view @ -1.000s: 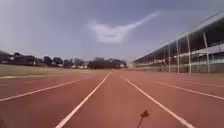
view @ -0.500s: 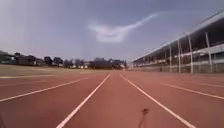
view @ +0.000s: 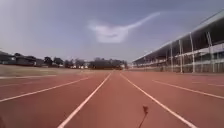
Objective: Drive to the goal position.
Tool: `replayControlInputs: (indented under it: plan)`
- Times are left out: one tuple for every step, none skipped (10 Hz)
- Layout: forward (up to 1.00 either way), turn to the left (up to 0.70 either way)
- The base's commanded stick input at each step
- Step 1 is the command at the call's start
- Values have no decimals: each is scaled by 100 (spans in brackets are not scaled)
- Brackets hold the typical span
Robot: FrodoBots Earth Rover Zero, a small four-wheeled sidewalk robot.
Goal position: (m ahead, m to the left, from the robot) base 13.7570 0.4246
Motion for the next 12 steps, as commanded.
replayControlInputs:
  plan:
    - [70,0]
    - [70,0]
    - [70,0]
    - [70,0]
    - [70,0]
    - [70,0]
    - [70,0]
    - [70,0]
    - [70,0]
    - [70,0]
    - [70,0]
    - [70,0]
